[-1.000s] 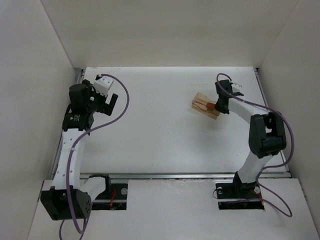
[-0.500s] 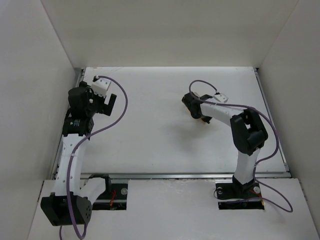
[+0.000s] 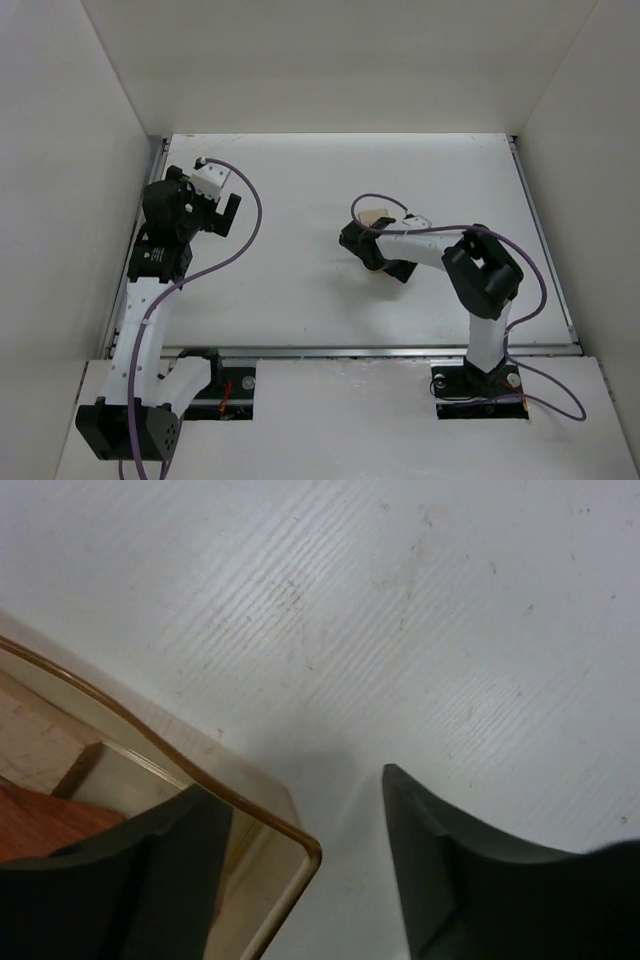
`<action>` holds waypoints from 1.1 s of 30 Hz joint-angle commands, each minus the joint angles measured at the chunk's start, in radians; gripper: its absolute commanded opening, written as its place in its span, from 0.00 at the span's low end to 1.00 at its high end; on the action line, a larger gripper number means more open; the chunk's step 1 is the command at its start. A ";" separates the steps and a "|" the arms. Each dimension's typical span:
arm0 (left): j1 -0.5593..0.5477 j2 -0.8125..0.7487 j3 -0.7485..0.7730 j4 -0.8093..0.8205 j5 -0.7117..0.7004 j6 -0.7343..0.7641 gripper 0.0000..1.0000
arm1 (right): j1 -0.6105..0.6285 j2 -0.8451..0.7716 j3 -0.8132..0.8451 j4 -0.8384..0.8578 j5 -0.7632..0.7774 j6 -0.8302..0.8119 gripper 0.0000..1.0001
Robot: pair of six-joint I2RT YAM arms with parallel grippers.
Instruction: Build the wood block tower
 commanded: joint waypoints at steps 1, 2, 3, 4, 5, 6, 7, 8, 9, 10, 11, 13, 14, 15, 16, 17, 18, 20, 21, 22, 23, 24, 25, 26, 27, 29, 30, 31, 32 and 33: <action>-0.012 -0.035 -0.005 0.025 0.003 -0.002 1.00 | 0.005 -0.095 -0.027 0.045 -0.063 -0.096 0.71; -0.021 -0.035 -0.005 0.025 0.003 -0.002 1.00 | 0.005 -0.150 -0.038 0.057 -0.078 -0.131 0.73; -0.021 -0.035 -0.005 0.025 0.003 -0.002 1.00 | 0.005 -0.184 -0.038 0.104 -0.088 -0.241 0.77; -0.021 -0.035 -0.005 0.025 0.003 -0.002 1.00 | 0.005 -0.216 -0.050 0.135 -0.118 -0.311 0.81; -0.021 -0.044 -0.016 0.025 0.003 -0.002 1.00 | 0.005 -0.247 -0.059 0.161 -0.141 -0.374 0.88; -0.021 -0.044 -0.016 0.025 0.003 -0.002 1.00 | 0.005 -0.299 -0.059 0.198 -0.173 -0.535 0.90; -0.021 -0.044 -0.025 0.025 0.003 0.007 1.00 | 0.005 -0.317 -0.059 0.262 -0.256 -0.612 0.92; -0.030 -0.044 -0.025 0.025 0.003 0.007 1.00 | 0.005 -0.331 -0.059 0.281 -0.293 -0.677 0.92; -0.030 -0.044 -0.025 0.025 0.003 0.007 1.00 | 0.005 -0.340 -0.059 0.293 -0.328 -0.730 0.92; -0.030 -0.044 -0.025 0.025 0.003 0.007 1.00 | -0.005 -0.351 -0.049 0.307 -0.367 -0.839 0.92; -0.030 -0.044 -0.025 0.025 0.012 0.007 1.00 | -0.005 -0.351 -0.029 0.316 -0.406 -0.878 0.92; -0.030 -0.044 -0.025 0.034 0.012 0.007 1.00 | -0.019 -0.341 -0.004 0.316 -0.407 -0.945 0.92; -0.030 -0.044 -0.025 0.034 0.012 0.007 1.00 | -0.045 -0.331 0.007 0.316 -0.417 -0.958 0.92; -0.030 -0.044 -0.025 0.034 0.012 0.007 1.00 | -0.062 -0.322 0.027 0.316 -0.427 -0.970 0.85; -0.030 -0.044 -0.025 0.034 0.012 0.007 1.00 | -0.080 -0.299 0.036 0.325 -0.439 -0.984 0.81; -0.030 -0.044 -0.025 0.034 0.012 0.007 1.00 | -0.100 -0.287 0.047 0.335 -0.439 -0.995 0.76; -0.030 -0.044 -0.025 0.034 0.012 0.007 1.00 | -0.137 -0.273 0.057 0.335 -0.462 -1.012 0.71; -0.030 -0.044 -0.025 0.023 0.003 0.007 1.00 | -0.172 -0.227 0.094 0.344 -0.473 -1.053 0.56; -0.030 -0.044 -0.025 0.014 0.003 0.007 1.00 | -0.197 -0.212 0.109 0.344 -0.473 -1.071 0.51; -0.030 -0.044 -0.025 0.014 0.003 0.007 1.00 | -0.197 -0.198 0.132 0.344 -0.473 -1.088 0.42; -0.030 -0.044 -0.025 0.014 -0.008 0.007 1.00 | -0.211 -0.187 0.133 0.344 -0.473 -1.107 0.37; -0.030 -0.044 -0.025 0.014 -0.008 0.007 1.00 | -0.211 -0.172 0.145 0.365 -0.483 -1.137 0.29; -0.030 -0.044 -0.034 0.005 -0.008 0.007 1.00 | -0.222 -0.172 0.145 0.376 -0.484 -1.147 0.25; -0.030 -0.044 -0.034 0.005 -0.008 0.007 1.00 | -0.222 -0.160 0.145 0.376 -0.496 -1.157 0.25; -0.030 -0.044 -0.034 0.005 -0.008 0.007 1.00 | -0.231 -0.147 0.145 0.388 -0.514 -1.188 0.27; -0.030 -0.044 -0.034 -0.006 -0.008 0.007 1.00 | -0.241 -0.135 0.145 0.399 -0.546 -1.197 0.31; -0.030 -0.044 -0.025 -0.006 -0.008 0.007 1.00 | -0.251 -0.124 0.145 0.399 -0.546 -1.212 0.32; -0.030 -0.044 -0.025 -0.006 -0.017 0.007 1.00 | -0.251 -0.124 0.145 0.408 -0.546 -1.213 0.33; -0.030 -0.044 -0.025 -0.006 -0.017 0.007 1.00 | -0.263 -0.109 0.145 0.408 -0.559 -1.213 0.33; -0.030 -0.044 -0.025 -0.006 -0.017 0.007 1.00 | -0.277 -0.109 0.145 0.408 -0.569 -1.213 0.33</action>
